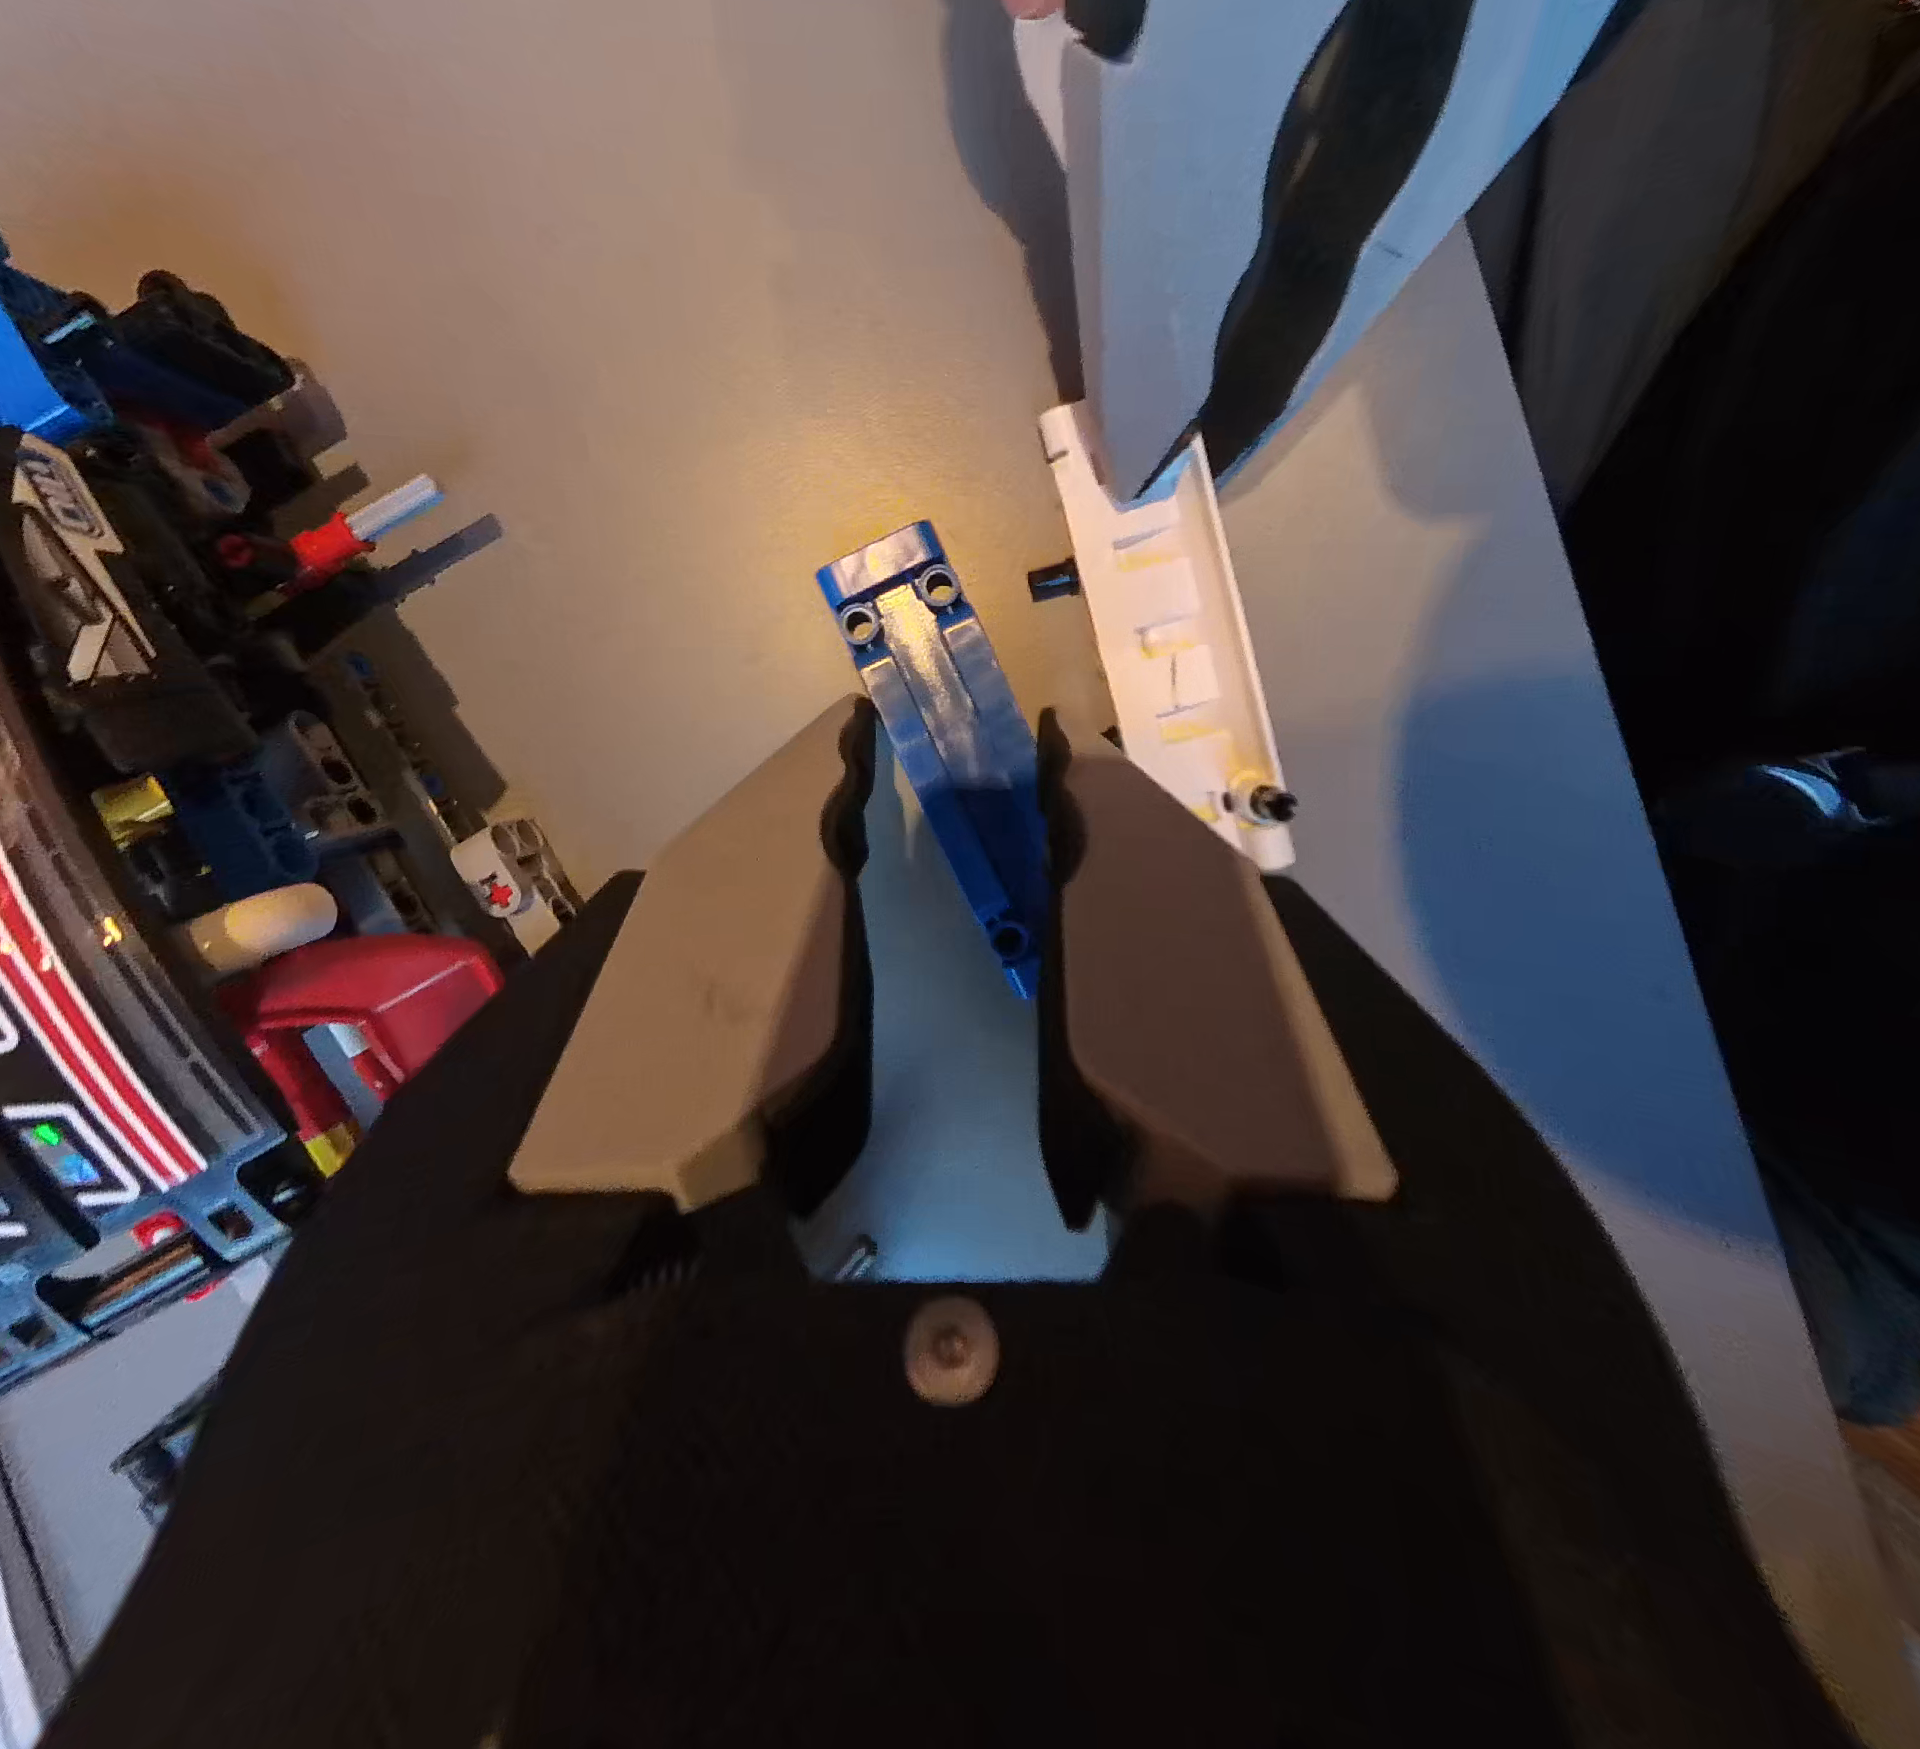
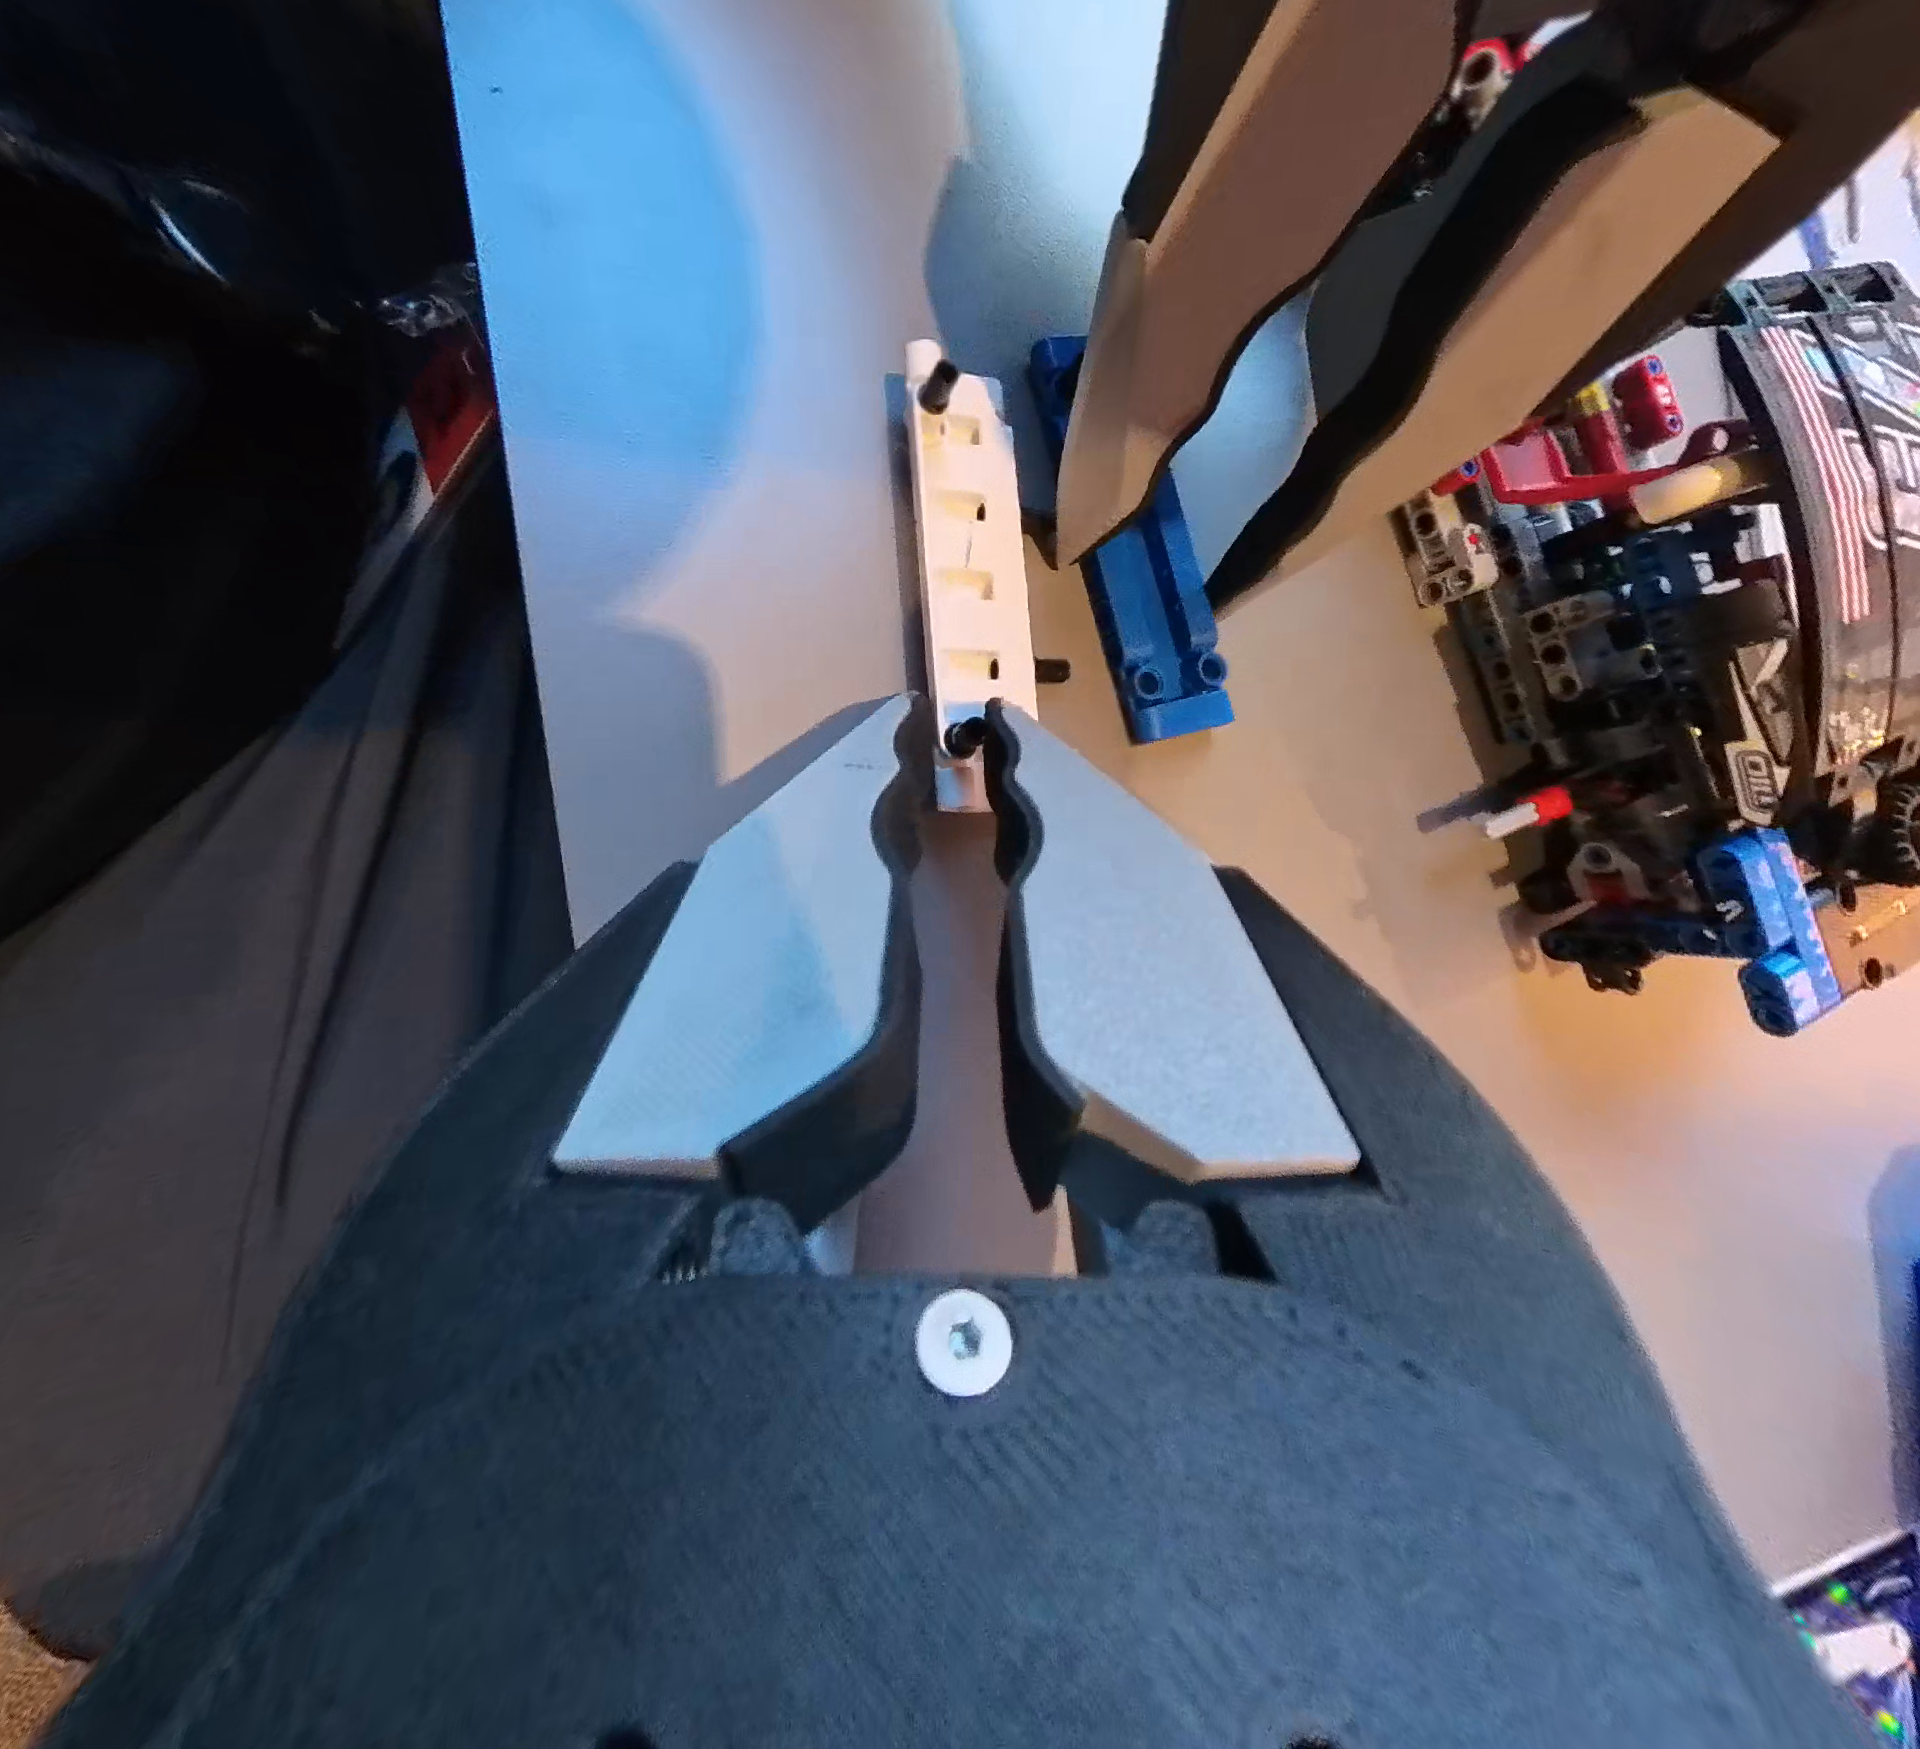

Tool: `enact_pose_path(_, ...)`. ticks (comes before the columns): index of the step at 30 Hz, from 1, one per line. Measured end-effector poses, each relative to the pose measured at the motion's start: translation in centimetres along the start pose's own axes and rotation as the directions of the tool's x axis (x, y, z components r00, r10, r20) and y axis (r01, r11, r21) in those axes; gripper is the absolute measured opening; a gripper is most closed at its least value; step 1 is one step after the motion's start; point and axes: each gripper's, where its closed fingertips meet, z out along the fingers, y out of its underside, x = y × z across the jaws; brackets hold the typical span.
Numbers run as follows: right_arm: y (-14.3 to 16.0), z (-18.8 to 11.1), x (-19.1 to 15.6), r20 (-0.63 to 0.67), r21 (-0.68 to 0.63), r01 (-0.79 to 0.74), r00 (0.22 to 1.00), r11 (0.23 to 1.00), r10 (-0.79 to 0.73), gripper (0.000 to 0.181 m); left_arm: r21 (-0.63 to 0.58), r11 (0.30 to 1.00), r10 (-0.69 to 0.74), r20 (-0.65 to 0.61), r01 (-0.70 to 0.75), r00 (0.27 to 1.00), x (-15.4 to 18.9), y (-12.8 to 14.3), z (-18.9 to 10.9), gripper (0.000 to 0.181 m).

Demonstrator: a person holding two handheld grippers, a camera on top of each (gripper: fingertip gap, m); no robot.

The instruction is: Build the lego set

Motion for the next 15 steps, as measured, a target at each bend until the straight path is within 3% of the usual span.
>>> enact_pose_path(6,-0.09,0.19,0.37,0.042,0.006,0.014,0.999,1.0,-0.014,0.007,-0.041,0.996,0.076,-0.036,-0.077,0.996,0.42,-0.13,0.11,0.027)
enact_pose_path(15,-0.45,0.43,0.34,0.056,0.015,0.001,0.998,1.0,-0.002,0.007,-0.017,1.0,0.007,-0.102,-0.009,0.995,0.4,-0.37,0.04,0.026)
